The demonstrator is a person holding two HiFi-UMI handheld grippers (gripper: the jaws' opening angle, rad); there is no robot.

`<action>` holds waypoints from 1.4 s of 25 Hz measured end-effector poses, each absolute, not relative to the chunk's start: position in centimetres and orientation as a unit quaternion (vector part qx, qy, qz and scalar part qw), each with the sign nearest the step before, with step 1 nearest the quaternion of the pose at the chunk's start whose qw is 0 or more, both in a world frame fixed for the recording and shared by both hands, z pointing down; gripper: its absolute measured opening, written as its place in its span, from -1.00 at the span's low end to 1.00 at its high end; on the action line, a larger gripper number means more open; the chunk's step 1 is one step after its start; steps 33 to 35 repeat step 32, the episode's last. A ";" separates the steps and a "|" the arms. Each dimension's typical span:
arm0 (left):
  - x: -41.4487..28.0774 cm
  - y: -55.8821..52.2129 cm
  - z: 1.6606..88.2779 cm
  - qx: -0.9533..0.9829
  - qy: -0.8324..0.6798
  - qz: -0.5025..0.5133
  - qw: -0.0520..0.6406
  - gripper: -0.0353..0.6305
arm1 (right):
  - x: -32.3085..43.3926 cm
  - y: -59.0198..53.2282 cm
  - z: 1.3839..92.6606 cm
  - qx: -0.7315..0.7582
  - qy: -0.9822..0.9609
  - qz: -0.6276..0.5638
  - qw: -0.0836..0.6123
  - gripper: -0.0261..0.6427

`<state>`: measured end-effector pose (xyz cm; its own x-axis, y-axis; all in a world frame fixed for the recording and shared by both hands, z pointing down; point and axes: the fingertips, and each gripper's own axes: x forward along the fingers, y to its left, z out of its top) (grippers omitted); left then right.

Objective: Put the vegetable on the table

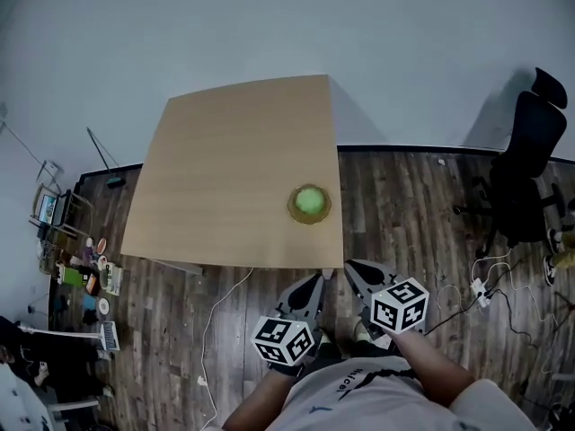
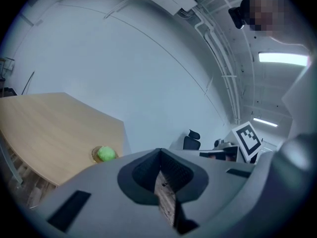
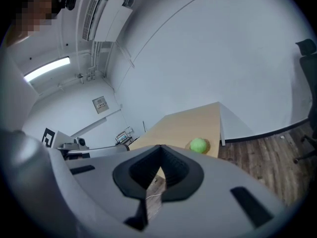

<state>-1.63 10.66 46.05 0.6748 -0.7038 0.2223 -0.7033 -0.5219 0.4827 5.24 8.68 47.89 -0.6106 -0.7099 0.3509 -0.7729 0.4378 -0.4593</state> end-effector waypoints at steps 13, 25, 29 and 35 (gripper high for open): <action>3.4 12.4 43.0 0.863 -0.447 -0.010 0.238 -0.85 | 8.4 10.1 44.2 0.388 -0.890 0.233 0.054 -0.88; 5.2 13.4 42.0 0.855 -0.471 -0.012 0.219 -0.85 | 10.1 10.9 42.9 0.368 -0.905 0.208 0.047 -0.88; 5.6 13.6 42.1 0.852 -0.475 -0.012 0.219 -0.85 | 10.4 11.1 43.0 0.366 -0.906 0.206 0.047 -0.88; 6.1 13.7 42.2 0.852 -0.475 -0.011 0.218 -0.85 | 10.8 11.2 43.1 0.365 -0.907 0.205 0.048 -0.88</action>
